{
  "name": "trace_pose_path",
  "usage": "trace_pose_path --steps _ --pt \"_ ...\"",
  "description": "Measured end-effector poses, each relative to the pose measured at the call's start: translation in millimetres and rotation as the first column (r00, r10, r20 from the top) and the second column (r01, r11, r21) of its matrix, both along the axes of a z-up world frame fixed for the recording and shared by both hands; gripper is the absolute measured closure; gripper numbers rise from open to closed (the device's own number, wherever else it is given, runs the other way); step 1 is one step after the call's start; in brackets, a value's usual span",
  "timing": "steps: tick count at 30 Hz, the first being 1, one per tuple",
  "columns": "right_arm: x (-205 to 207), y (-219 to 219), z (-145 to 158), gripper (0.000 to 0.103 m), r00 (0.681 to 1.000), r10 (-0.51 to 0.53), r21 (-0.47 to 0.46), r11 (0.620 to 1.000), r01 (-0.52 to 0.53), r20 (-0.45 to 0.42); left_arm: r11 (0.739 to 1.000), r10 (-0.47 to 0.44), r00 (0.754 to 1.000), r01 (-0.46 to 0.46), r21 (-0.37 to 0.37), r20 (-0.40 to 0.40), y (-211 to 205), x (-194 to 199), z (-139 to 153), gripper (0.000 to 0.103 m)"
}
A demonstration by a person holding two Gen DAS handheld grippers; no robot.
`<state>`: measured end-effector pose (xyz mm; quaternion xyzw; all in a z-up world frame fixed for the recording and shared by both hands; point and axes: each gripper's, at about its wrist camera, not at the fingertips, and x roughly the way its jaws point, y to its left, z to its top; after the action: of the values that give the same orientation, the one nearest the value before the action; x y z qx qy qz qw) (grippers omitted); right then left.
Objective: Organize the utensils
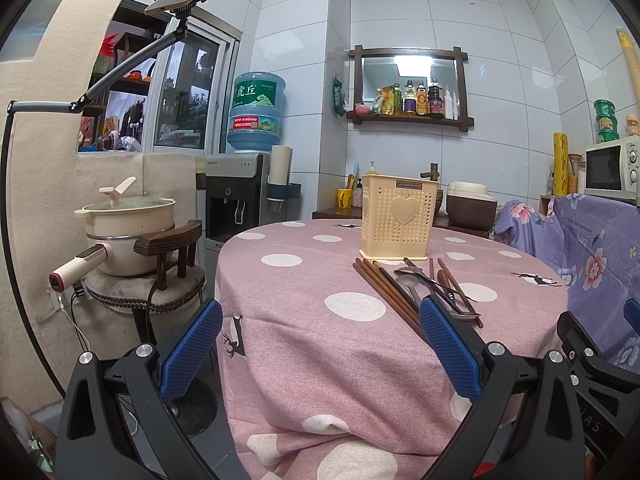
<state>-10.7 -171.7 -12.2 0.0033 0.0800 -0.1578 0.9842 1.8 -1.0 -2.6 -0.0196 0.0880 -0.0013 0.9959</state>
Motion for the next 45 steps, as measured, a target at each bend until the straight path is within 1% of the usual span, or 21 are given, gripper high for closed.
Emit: trace_pose_path --steps 9,13,24,25,30,32,34,36,38,40,42,45 --pt "0 -1 0 0.005 1.0 -0.001 0.0 1.0 0.001 -0.001 1.0 0.0 1.0 0.0 -0.001 -0.002 1 0 0 0.005" --pt "1 1 0 0.005 1.0 0.0 0.0 1.0 0.0 -0.002 1.0 -0.002 1.0 0.002 -0.004 -0.007 -2 2 -9 0.005" --pt "-2 0 -2 0.005 1.0 0.003 0.007 1.0 -0.003 -0.011 1.0 -0.005 1.0 0.005 -0.007 -0.016 -3 3 -12 0.005" --pt "6 -4 -8 0.005 1.0 0.001 0.008 1.0 -0.001 -0.014 1.0 -0.005 1.0 0.005 -0.007 -0.016 -3 3 -12 0.005" --pt "8 -4 -8 0.005 1.0 0.009 0.009 1.0 -0.008 -0.023 1.0 -0.004 1.0 0.003 -0.013 -0.023 -2 3 -12 0.005" --pt "10 -5 -8 0.005 0.999 0.018 0.013 1.0 -0.017 -0.034 1.0 -0.013 0.999 0.012 -0.028 -0.04 1 8 -13 0.005" --pt "16 -9 -7 0.005 0.998 0.035 0.028 0.999 -0.034 -0.054 0.998 -0.043 0.997 0.04 -0.048 -0.07 5 18 -12 0.005" --pt "28 -18 -7 0.005 0.992 0.073 0.062 0.996 -0.067 -0.104 0.995 -0.079 0.989 0.072 -0.065 -0.122 9 32 -12 0.005" --pt "47 -29 -4 0.005 0.972 0.142 0.1 0.987 -0.124 -0.188 0.995 -0.097 0.981 0.09 -0.049 -0.169 12 47 -9 0.005" --pt "61 -40 1 0.005 0.955 0.192 0.125 0.978 -0.168 -0.226 0.994 -0.11 0.972 0.108 -0.023 -0.21 14 63 -5 0.005" --pt "73 -46 7 0.005 0.956 0.177 0.107 0.982 -0.156 -0.236 0.991 -0.135 0.957 0.134 -0.023 -0.256 17 81 2 0.005" --pt "94 -55 18 0.005 0.947 0.176 0.071 0.984 -0.163 -0.27 0.986 -0.167 0.932 0.153 -0.067 -0.321 24 111 11 0.005"
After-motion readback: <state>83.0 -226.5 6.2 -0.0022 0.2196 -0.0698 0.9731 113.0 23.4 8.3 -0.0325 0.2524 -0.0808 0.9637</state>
